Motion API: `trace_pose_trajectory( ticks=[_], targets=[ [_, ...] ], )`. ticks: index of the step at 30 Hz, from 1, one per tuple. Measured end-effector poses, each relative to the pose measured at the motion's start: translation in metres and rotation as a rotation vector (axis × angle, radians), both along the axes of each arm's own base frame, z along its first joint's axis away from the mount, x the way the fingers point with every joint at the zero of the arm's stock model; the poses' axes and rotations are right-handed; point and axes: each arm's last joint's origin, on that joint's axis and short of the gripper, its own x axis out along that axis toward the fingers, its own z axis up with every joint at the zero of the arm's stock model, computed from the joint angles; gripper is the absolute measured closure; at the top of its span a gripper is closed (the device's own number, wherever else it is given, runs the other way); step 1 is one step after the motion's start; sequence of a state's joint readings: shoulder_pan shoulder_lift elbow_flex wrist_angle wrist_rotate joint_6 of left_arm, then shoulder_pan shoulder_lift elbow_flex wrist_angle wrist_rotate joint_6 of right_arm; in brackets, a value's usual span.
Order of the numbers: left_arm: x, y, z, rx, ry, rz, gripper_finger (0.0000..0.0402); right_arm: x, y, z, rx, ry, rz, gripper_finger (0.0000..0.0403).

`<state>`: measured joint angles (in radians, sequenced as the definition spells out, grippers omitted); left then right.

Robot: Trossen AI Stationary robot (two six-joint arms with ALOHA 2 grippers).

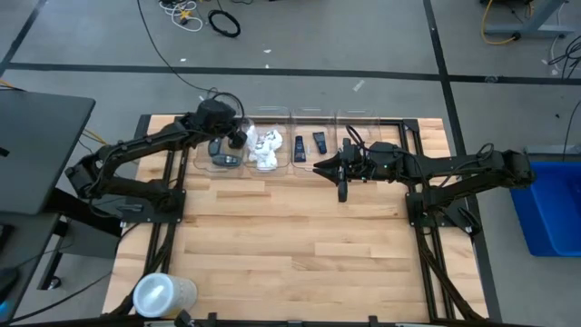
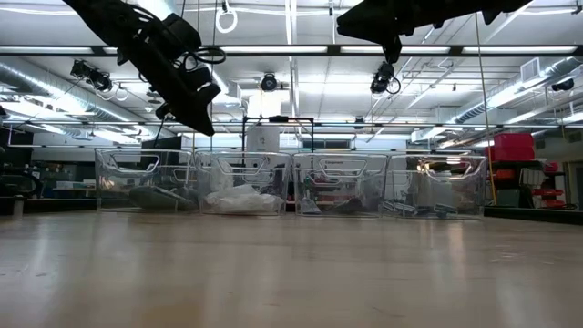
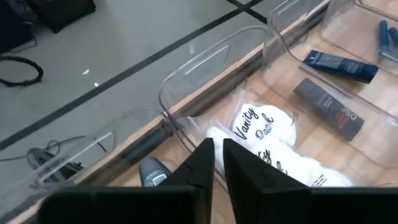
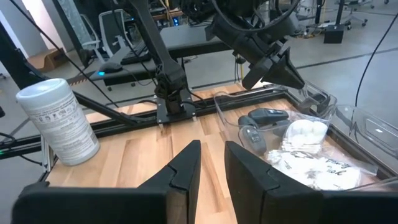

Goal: Pick & Place Travel size toiletries
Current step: Return to home position

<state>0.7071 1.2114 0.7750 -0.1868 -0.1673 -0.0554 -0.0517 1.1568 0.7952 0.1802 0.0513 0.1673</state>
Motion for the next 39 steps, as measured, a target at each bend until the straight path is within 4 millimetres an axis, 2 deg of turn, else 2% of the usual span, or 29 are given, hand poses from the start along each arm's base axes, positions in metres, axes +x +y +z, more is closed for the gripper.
trace_pose_trajectory(
  ticks=[7, 14, 21, 26, 35, 39],
  targets=[
    [0.005, 0.002, -0.01, -0.081, -0.024, 0.008, 0.0396, 0.0, 0.0, 0.0, 0.0, -0.001, 0.0, 0.0324],
    [0.016, 0.005, -0.028, -0.175, -0.025, 0.008, 0.0384, 0.0, 0.0, 0.0, 0.008, -0.003, -0.002, 0.0323],
    [0.017, 0.005, -0.025, -0.219, -0.119, 0.067, 0.037, 0.0, 0.0, 0.0, 0.009, -0.001, -0.002, 0.0323],
    [0.017, 0.005, -0.025, -0.271, -0.181, 0.141, 0.0315, 0.0, 0.0, 0.0, 0.009, -0.002, -0.002, 0.0324],
    [0.017, 0.004, -0.025, -0.337, -0.245, 0.18, 0.0162, 0.0, -0.001, 0.0, 0.003, -0.003, -0.03, 0.0323],
    [0.017, 0.004, -0.025, -0.349, -0.242, 0.179, 0.0123, 0.0, -0.002, 0.0, -0.003, -0.003, -0.064, 0.0323]
  ],
)
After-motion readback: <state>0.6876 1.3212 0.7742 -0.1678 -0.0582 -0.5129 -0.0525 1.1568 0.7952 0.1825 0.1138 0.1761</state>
